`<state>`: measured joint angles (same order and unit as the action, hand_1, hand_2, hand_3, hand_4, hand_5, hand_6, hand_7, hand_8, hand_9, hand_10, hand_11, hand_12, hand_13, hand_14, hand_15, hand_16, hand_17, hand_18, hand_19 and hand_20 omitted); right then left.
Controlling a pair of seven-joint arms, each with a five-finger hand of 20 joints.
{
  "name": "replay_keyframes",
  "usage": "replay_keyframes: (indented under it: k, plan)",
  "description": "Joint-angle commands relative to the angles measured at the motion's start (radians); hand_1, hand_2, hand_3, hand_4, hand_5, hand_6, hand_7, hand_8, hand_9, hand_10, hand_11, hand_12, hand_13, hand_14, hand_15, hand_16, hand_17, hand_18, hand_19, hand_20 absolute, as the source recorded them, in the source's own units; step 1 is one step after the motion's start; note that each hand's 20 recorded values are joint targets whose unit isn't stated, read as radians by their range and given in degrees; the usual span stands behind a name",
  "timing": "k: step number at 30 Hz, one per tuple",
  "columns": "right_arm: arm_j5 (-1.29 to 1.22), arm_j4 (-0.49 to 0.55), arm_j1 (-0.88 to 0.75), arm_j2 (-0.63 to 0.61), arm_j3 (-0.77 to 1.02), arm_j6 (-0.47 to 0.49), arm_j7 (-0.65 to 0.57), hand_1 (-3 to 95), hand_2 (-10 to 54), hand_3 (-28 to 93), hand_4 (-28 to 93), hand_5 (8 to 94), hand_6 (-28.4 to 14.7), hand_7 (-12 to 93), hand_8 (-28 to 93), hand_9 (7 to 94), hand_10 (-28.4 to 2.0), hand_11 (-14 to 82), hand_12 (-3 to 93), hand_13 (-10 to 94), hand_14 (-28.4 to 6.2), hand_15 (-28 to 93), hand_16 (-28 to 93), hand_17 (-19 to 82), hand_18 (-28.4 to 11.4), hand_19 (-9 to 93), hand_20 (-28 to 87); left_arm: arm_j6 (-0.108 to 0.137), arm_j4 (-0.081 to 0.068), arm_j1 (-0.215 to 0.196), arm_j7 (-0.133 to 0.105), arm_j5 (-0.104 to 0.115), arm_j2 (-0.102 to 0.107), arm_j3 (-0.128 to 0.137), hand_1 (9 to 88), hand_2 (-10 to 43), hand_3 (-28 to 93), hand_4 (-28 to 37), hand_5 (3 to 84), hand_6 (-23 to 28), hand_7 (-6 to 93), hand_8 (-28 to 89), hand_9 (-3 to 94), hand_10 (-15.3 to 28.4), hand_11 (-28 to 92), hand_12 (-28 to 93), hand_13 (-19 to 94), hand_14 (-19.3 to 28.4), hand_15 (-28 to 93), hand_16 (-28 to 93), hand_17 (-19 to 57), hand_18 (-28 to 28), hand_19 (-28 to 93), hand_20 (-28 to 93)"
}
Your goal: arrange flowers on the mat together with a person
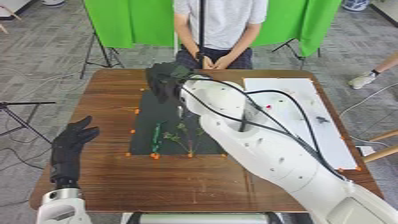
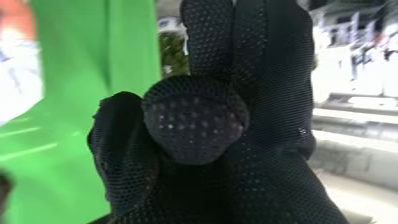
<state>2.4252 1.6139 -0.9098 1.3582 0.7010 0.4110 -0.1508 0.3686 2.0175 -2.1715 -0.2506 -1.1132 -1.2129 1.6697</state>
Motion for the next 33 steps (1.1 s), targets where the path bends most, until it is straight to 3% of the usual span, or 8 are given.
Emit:
replay_keyframes:
  k: [1, 11, 17, 26, 33]
  plan:
    - [0.036, -0.037, -0.049, 0.094, -0.06, 0.041, 0.03, 94.5, -9.5, -28, 41, 86.0, 3.8, 20, 9, 93.7, -6.8, 15.4, 32.3, 94, 0.3, 60, 18, 69, -8.8, 93, 36, -0.004, -0.013, 0.007, -0.011, 0.01, -0.003, -0.021, 21.5, 32.5, 59, -28.3, 47.3, 1.6, 12.6, -6, 52.1, 13.7, 21, 13, 42, 17.1, 22, -2, 11.7, 10.7, 11, 18]
    - [0.088, -0.105, -0.095, 0.148, -0.053, 0.047, 0.035, 92.9, -9.5, -28, 48, 81.6, 4.9, 24, 4, 93.6, -5.9, 9.5, 34.1, 94, 0.6, 58, 21, 68, -9.3, 93, 38, -0.027, -0.029, 0.033, -0.012, 0.01, 0.002, -0.047, 20.0, 32.3, 60, -28.3, 42.5, -0.4, 6.5, -3, 49.1, 10.7, 16, 14, 41, 15.7, 19, -1, 11.7, 10.3, 10, 18]
    - [0.118, -0.13, -0.104, 0.16, -0.044, 0.043, 0.03, 89.7, -9.5, -28, 52, 78.5, 5.1, 26, 4, 92.8, -5.7, 7.7, 36.2, 94, 0.6, 55, 25, 67, -9.4, 93, 38, -0.035, -0.033, 0.034, -0.018, 0.008, 0.0, -0.05, 18.3, 26.4, 61, -28.3, 42.2, 0.2, 3.9, -1, 48.0, 10.5, 13, 15, 41, 15.6, 17, 0, 11.4, 10.4, 9, 18]
    - [0.155, -0.145, -0.104, 0.155, -0.052, 0.007, 0.021, 86.0, -9.5, -28, 46, 74.8, 3.8, 21, 4, 90.4, -7.5, 6.6, 37.6, 94, 0.1, 53, 24, 66, -9.5, 93, 38, -0.042, -0.036, 0.035, -0.024, 0.007, 0.0, -0.05, 17.8, 20.1, 63, -28.3, 45.9, 2.2, 9.4, -4, 49.8, 13.0, 17, 15, 41, 16.6, 18, 0, 11.1, 10.7, 9, 18]
    - [0.173, -0.153, -0.104, 0.152, -0.051, 0.003, 0.022, 83.6, -9.5, -28, 50, 70.1, 5.8, 21, -11, 87.5, -7.9, 7.8, 36.7, 94, 0.1, 51, 26, 65, -9.7, 93, 37, -0.048, -0.036, 0.034, -0.026, 0.004, -0.001, -0.051, 17.1, 16.7, 63, -28.3, 44.0, 2.0, 6.0, -3, 48.0, 12.1, 14, 15, 40, 16.3, 16, 1, 10.8, 10.7, 8, 18]
